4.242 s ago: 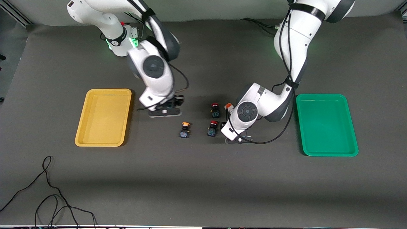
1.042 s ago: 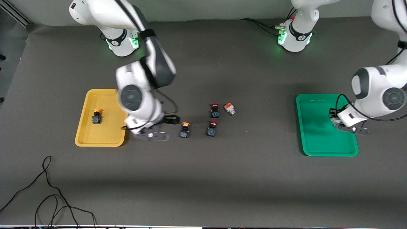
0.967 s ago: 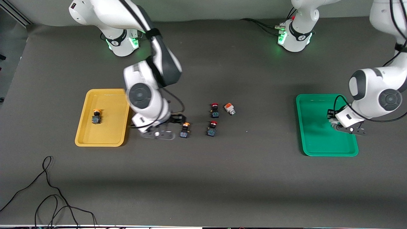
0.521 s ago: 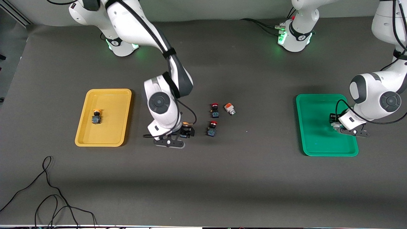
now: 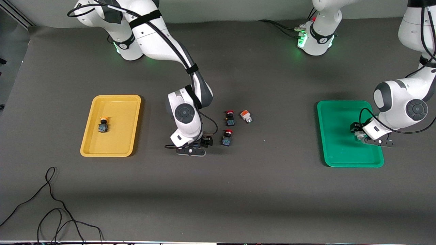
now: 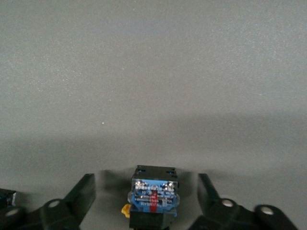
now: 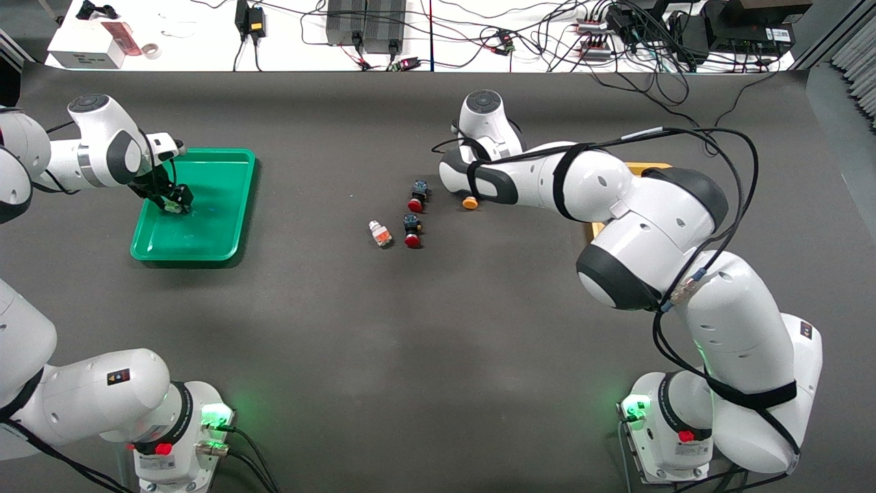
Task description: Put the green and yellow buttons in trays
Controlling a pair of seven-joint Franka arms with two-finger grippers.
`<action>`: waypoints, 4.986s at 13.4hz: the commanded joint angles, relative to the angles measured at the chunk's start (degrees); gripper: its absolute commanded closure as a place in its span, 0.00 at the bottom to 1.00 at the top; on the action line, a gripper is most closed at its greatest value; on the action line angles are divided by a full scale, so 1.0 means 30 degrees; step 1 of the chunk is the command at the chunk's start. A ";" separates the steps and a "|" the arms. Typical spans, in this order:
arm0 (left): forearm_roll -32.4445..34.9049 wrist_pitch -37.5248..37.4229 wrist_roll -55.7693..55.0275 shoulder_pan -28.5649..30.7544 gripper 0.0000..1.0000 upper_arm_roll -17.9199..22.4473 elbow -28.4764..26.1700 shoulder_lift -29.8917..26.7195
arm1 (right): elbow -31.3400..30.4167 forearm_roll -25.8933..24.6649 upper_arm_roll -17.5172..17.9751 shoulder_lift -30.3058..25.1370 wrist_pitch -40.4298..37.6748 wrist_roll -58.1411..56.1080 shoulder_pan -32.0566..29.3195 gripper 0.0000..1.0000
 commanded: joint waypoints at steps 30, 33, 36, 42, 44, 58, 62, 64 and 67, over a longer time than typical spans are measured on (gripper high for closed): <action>-0.2364 -0.4273 -2.8701 -1.1731 0.01 -0.6469 0.4834 0.2573 | -1.0786 0.6281 -0.7714 -0.5044 -0.2103 -2.4175 -0.3055 0.03; -0.1665 -0.4244 -2.9788 -1.2231 0.03 -0.6410 0.4716 0.2748 | -0.9736 0.6136 -0.7830 -0.5423 -0.4145 -2.2275 -0.2997 0.00; -0.1341 -0.4010 -2.9791 -1.2261 0.04 -0.6410 0.4716 0.2923 | -0.7775 0.4765 -0.8502 -0.5803 -0.6666 -2.1041 -0.2967 0.00; -0.0167 -0.4186 -2.9820 -1.2144 1.00 -0.6410 0.4716 0.2983 | -0.3059 0.0344 -0.9061 -0.7909 -1.2845 -1.6740 -0.2792 0.00; -0.0167 -0.4098 -2.9849 -1.2202 1.00 -0.6410 0.4745 0.2983 | -0.2030 -0.1124 -0.9032 -0.9110 -1.4313 -1.5069 -0.2356 0.00; -0.0313 -1.9183 -1.6065 -0.5590 1.00 -0.6469 1.0780 -0.3430 | -0.0942 -0.6315 -0.1898 -1.4973 -1.5990 -1.1135 -0.8693 0.00; -0.0255 -1.8954 -1.0787 -0.2365 1.00 -0.6410 1.0022 -0.3667 | -0.1000 -0.7078 0.3466 -1.5735 -1.5990 -1.1135 -1.4613 0.00; -0.0051 -1.7991 -0.8880 -0.1133 1.00 -0.6410 0.9059 -0.3609 | -0.1263 -0.7107 0.5752 -1.6116 -1.5990 -1.1135 -1.7193 0.00; 0.1030 -1.4305 -0.7555 0.0160 1.00 -0.6381 0.6159 -0.3522 | -0.1352 -0.7722 0.6818 -1.6352 -1.6077 -1.1135 -1.8144 0.00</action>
